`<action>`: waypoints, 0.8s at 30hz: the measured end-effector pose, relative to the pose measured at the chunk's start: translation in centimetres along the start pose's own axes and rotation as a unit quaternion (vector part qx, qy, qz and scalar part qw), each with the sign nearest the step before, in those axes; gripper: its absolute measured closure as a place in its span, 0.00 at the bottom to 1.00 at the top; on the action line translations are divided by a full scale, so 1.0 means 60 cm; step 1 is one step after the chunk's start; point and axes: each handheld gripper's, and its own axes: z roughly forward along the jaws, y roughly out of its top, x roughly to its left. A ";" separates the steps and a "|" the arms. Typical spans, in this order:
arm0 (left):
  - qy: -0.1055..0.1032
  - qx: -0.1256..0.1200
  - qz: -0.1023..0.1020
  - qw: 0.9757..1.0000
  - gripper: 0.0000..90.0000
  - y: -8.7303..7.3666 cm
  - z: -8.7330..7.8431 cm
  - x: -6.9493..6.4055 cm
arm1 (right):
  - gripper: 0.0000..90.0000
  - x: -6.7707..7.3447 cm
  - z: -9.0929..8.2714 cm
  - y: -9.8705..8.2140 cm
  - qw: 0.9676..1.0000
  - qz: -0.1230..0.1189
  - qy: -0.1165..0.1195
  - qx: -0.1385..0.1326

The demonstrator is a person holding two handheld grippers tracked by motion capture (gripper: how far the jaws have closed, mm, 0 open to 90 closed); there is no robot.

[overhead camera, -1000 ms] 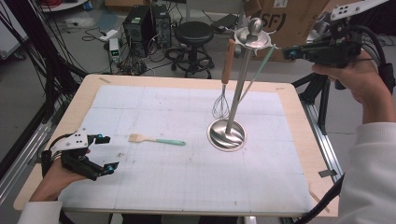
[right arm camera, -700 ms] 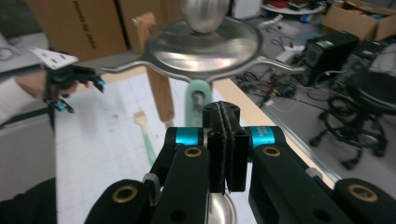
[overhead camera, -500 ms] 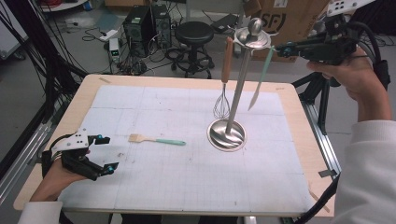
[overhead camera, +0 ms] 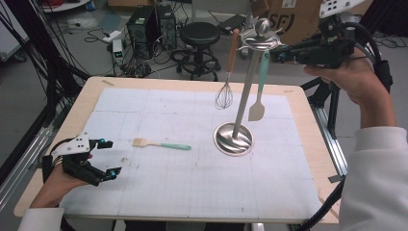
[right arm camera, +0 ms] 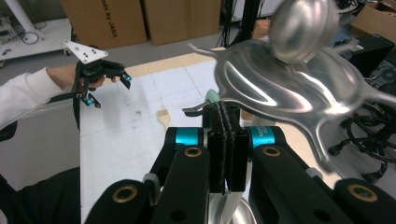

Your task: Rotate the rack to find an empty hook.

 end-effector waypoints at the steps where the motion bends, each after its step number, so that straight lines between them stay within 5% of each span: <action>1: 0.000 0.000 0.000 1.000 0.02 0.000 0.000 0.000 | 1.00 0.003 0.001 0.001 1.000 0.003 0.004 -0.002; 24: 0.001 0.009 0.001 1.000 0.02 0.000 0.003 -0.002 | 1.00 -0.007 -0.058 -0.058 0.999 0.034 -0.019 0.006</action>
